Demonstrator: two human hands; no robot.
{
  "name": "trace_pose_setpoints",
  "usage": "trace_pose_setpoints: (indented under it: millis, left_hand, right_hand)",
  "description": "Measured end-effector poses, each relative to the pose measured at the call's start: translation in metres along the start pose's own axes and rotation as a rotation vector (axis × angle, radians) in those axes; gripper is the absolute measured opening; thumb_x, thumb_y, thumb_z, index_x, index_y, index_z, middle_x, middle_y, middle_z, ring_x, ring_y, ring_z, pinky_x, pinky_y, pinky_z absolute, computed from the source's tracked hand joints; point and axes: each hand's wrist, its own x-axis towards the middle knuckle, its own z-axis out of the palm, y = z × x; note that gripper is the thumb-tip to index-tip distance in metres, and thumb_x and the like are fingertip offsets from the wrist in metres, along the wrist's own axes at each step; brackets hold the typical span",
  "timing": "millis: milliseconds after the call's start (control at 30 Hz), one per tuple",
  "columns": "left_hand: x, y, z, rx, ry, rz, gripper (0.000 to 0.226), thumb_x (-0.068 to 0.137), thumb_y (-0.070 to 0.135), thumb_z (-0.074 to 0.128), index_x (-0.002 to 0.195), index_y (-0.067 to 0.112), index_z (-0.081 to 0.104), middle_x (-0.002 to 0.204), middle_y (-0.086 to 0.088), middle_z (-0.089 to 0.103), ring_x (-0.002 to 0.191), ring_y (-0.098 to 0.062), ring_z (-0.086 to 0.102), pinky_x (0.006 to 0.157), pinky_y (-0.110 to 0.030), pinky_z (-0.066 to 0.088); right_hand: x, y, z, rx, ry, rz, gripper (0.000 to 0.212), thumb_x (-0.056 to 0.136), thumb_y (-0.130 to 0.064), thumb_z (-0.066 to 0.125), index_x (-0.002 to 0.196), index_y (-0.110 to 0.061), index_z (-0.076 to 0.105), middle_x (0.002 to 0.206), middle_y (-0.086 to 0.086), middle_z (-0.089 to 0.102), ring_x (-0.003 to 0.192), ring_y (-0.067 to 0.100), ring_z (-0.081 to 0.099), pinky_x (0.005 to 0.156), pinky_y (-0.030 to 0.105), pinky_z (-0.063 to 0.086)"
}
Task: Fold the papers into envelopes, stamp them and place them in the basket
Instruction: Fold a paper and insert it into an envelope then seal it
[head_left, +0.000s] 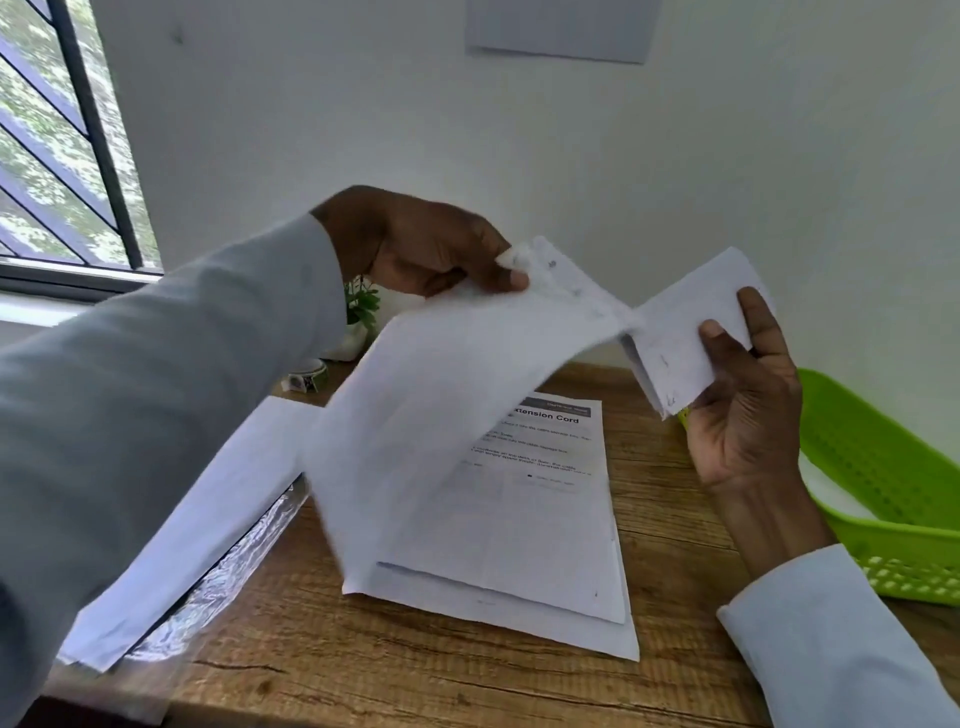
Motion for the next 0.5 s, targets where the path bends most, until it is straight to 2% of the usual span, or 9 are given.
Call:
trace_pose_setpoints:
  millis: [67, 133, 233, 300, 367, 433, 500]
  left_hand:
    - [0.014, -0.009, 0.008, 0.198, -0.054, -0.085, 0.029, 0.093, 0.02, 0.059, 0.111, -0.001, 0.066, 0.104, -0.016, 0.071, 0.082, -0.024, 0.068, 0.071, -0.032, 0.057]
    - [0.03, -0.021, 0.021, 0.34, -0.087, -0.134, 0.03, 0.093, 0.022, 0.062, 0.113, 0.001, 0.066, 0.111, -0.022, 0.069, 0.087, -0.026, 0.064, 0.075, -0.035, 0.052]
    - [0.049, -0.04, 0.038, 0.577, -0.113, -0.133, 0.017, 0.093, 0.031, 0.064, 0.096, 0.016, 0.071, 0.097, -0.014, 0.07, 0.08, -0.024, 0.059, 0.071, -0.041, 0.046]
    - [0.053, -0.06, 0.047, 0.542, -0.092, -0.115, 0.009, 0.091, 0.033, 0.067, 0.088, 0.025, 0.071, 0.096, -0.009, 0.071, 0.08, -0.024, 0.065, 0.075, -0.048, 0.053]
    - [0.053, -0.08, 0.056, 0.4, -0.032, -0.094, 0.014, 0.09, 0.031, 0.068, 0.096, 0.019, 0.073, 0.106, -0.01, 0.072, 0.093, -0.026, 0.07, 0.084, -0.049, 0.055]
    - [0.051, -0.1, 0.063, 0.311, 0.049, -0.056, 0.026, 0.09, 0.034, 0.068, 0.103, 0.012, 0.073, 0.103, -0.006, 0.073, 0.091, -0.019, 0.069, 0.082, -0.039, 0.056]
    - [0.05, -0.113, 0.068, 0.218, 0.088, -0.036, 0.034, 0.089, 0.04, 0.068, 0.099, 0.008, 0.071, 0.09, -0.002, 0.071, 0.079, -0.016, 0.064, 0.074, -0.033, 0.051]
  right_hand:
    - [0.0, 0.0, 0.0, -0.023, 0.015, 0.0, 0.063, 0.086, 0.006, 0.064, 0.144, -0.011, 0.047, 0.142, 0.011, 0.056, 0.131, 0.032, 0.053, 0.104, 0.057, 0.045]
    - [0.0, -0.001, -0.002, -0.041, 0.05, -0.001, 0.063, 0.086, 0.005, 0.064, 0.144, -0.011, 0.046, 0.142, 0.009, 0.057, 0.128, 0.028, 0.056, 0.101, 0.049, 0.05]
    - [0.002, -0.001, -0.005, -0.06, 0.091, -0.024, 0.064, 0.084, 0.006, 0.066, 0.143, -0.01, 0.046, 0.141, 0.01, 0.056, 0.13, 0.03, 0.054, 0.098, 0.044, 0.053]
    - [0.003, 0.003, -0.005, -0.146, 0.069, -0.024, 0.069, 0.083, 0.007, 0.068, 0.145, -0.009, 0.043, 0.142, 0.011, 0.055, 0.128, 0.026, 0.056, 0.092, 0.039, 0.056]
    - [0.002, 0.011, -0.007, -0.248, 0.056, -0.012, 0.081, 0.079, 0.01, 0.07, 0.15, -0.01, 0.036, 0.137, 0.005, 0.056, 0.119, 0.016, 0.059, 0.085, 0.031, 0.057]
    - [0.001, 0.022, -0.007, -0.359, 0.037, -0.026, 0.093, 0.075, 0.013, 0.073, 0.153, -0.013, 0.03, 0.134, -0.003, 0.054, 0.116, 0.01, 0.057, 0.088, 0.03, 0.056]
    - [-0.003, 0.033, -0.007, -0.476, 0.005, -0.038, 0.097, 0.075, 0.013, 0.074, 0.154, -0.017, 0.028, 0.137, -0.007, 0.049, 0.115, 0.005, 0.056, 0.088, 0.029, 0.056]
